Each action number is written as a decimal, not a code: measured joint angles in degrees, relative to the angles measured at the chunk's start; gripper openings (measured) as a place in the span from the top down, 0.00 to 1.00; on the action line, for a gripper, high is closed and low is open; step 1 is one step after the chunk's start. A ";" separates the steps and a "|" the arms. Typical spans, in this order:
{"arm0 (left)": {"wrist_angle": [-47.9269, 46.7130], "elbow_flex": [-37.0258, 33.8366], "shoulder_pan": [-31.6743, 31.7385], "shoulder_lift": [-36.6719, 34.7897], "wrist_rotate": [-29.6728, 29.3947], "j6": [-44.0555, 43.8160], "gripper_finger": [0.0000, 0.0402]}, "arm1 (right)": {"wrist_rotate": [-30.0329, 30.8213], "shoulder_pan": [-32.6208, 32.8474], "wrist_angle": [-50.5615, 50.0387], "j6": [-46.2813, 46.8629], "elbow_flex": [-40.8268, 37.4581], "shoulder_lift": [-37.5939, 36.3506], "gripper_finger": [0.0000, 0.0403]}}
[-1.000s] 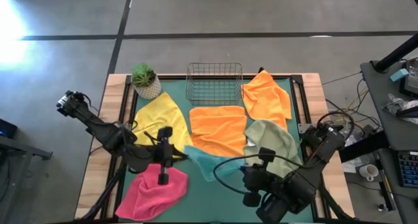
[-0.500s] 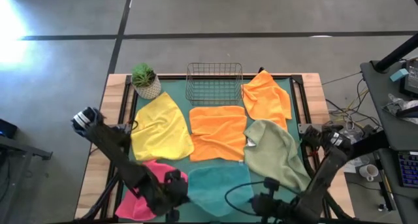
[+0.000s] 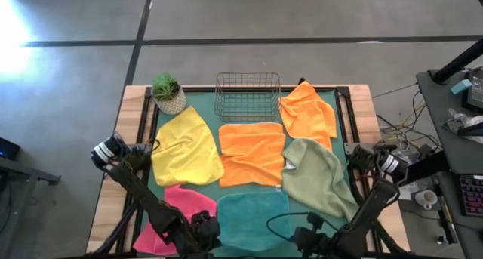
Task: Fold microfiber towels
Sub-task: Fold the blue microfiber cloth
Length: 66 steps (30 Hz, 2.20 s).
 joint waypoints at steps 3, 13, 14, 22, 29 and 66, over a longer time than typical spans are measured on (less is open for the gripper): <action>-3.83 -0.34 0.90 0.00 -1.13 -2.08 1.00 | 0.02 -1.76 -0.16 0.08 -1.29 0.00 0.98; -12.84 -0.44 4.91 0.00 -1.32 -2.81 1.00 | 0.02 -8.30 -4.68 -4.37 -2.82 0.00 0.98; -13.87 -0.45 5.30 0.00 -1.32 -2.81 1.00 | 0.02 -8.83 -5.41 -4.74 -2.82 0.02 0.98; -17.58 -0.71 8.32 0.00 -1.16 -1.80 1.00 | -2.97 -12.19 -6.56 -5.67 -3.33 0.00 0.98; -17.79 -1.15 10.19 0.00 -1.00 0.67 1.00 | -5.05 -13.73 -6.63 -2.86 -4.96 0.00 0.98; -4.14 -1.01 11.85 1.07 5.71 22.02 0.77 | -10.49 -19.40 -6.40 3.99 -6.23 0.00 0.98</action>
